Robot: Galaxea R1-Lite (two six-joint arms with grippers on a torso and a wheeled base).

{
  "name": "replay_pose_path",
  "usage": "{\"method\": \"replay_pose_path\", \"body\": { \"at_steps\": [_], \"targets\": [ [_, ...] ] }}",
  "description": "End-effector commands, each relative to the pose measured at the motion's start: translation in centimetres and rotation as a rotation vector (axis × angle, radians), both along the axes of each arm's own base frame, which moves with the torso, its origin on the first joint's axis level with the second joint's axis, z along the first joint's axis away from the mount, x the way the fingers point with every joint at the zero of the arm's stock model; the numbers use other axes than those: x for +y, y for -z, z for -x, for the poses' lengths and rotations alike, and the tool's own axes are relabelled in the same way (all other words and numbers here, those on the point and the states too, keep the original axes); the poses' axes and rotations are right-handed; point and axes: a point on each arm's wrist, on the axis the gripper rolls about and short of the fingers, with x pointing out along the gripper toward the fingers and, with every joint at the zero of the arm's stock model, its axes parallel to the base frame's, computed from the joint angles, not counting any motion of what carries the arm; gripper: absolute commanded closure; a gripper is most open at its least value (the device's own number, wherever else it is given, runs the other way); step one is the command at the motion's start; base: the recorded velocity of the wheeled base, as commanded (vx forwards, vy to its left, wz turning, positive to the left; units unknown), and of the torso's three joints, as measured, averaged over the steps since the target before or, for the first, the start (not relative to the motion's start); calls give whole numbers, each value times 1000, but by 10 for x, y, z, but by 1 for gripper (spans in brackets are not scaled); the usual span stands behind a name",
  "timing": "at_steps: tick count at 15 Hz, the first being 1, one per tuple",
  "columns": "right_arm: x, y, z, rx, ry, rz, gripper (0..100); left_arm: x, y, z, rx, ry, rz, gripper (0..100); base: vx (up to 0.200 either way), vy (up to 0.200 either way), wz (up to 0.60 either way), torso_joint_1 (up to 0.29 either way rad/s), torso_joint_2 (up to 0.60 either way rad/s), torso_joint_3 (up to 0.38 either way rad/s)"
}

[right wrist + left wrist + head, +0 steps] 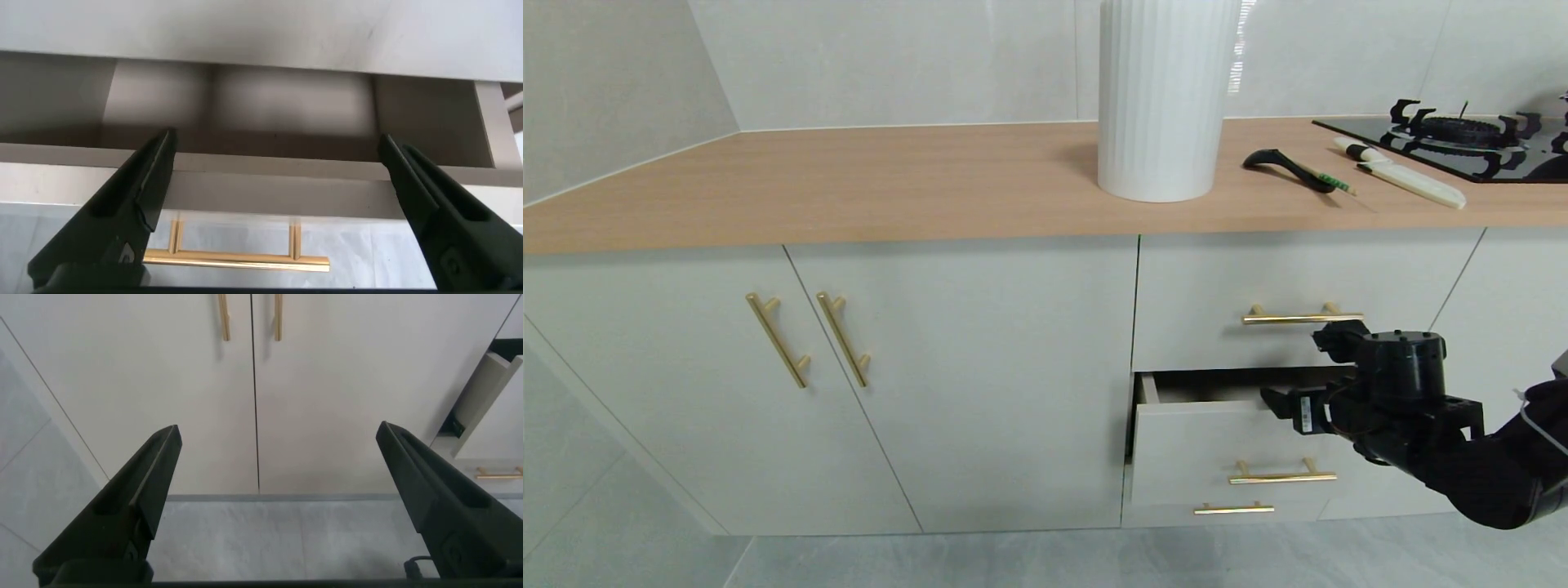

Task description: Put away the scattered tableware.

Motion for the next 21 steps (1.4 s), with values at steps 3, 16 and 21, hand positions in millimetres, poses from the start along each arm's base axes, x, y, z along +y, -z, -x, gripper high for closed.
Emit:
{"method": "replay_pose_path", "body": {
  "at_steps": [3,16,21],
  "targets": [
    [-2,-8,11,42,-9,10,0,0,0,0,-1,-1,0,0,0,0,0,0,0,0],
    [-3,-114,98,399,-238,-28,0,0,0,0,1,-1,0,0,0,0,0,0,0,0],
    [-4,-121,100,366,-211,-53,0,0,0,0,2,-1,0,0,0,0,0,0,0,0]
  ]
}}
